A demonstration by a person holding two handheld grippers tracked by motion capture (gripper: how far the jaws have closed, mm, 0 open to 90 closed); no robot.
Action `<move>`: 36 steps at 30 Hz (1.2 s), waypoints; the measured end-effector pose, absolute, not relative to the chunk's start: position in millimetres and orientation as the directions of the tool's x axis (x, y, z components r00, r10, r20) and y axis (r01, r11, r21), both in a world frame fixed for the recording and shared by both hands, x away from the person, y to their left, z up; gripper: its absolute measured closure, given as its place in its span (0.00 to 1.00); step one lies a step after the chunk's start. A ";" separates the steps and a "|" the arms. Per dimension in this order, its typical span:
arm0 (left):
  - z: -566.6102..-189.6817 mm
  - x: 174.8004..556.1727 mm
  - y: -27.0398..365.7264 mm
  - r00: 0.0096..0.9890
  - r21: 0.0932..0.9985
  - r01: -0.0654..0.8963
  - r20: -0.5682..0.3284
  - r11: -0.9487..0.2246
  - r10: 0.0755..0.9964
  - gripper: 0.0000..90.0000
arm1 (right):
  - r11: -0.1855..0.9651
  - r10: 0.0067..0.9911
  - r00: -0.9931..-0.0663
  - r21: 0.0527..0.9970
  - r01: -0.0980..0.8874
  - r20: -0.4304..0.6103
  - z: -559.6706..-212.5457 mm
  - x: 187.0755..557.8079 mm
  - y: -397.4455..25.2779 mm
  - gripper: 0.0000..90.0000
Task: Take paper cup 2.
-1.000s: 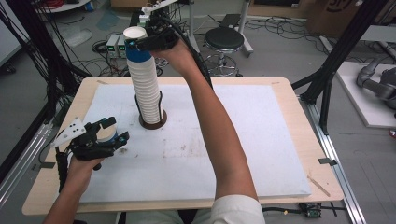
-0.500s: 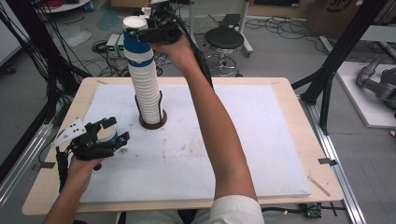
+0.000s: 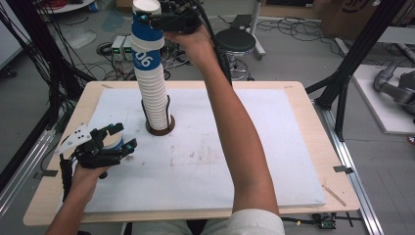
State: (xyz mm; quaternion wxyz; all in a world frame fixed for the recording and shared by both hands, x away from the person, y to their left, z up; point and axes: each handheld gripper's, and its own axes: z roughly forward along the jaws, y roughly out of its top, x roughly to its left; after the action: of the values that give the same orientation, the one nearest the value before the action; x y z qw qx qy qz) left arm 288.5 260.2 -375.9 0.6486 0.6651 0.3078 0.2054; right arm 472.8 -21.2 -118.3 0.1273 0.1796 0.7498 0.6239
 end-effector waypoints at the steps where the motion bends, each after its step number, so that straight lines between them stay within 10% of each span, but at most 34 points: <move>1: -375.9 288.5 260.0 0.727 0.989 0.142 -0.125 0.030 0.675 0.19 | 0.153 0.430 -0.902 0.983 0.103 0.028 -116.7 471.4 -23.4 0.35; 17: -378.0 288.9 252.1 0.743 0.990 0.141 -0.121 0.023 0.659 0.19 | 0.162 0.476 -0.879 0.985 0.064 -0.020 -113.5 444.0 -89.4 0.35; 36: -385.4 290.0 232.1 0.781 0.990 0.140 -0.111 0.001 0.614 0.19 | 0.247 0.515 -0.857 0.957 0.150 0.002 -208.2 406.7 -175.7 0.35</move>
State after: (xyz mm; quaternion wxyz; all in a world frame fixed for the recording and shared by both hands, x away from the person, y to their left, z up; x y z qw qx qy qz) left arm 290.0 232.1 -385.4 0.6514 0.6829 0.2760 0.1820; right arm 406.7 -175.7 -208.2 0.1587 0.2151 0.7734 0.5748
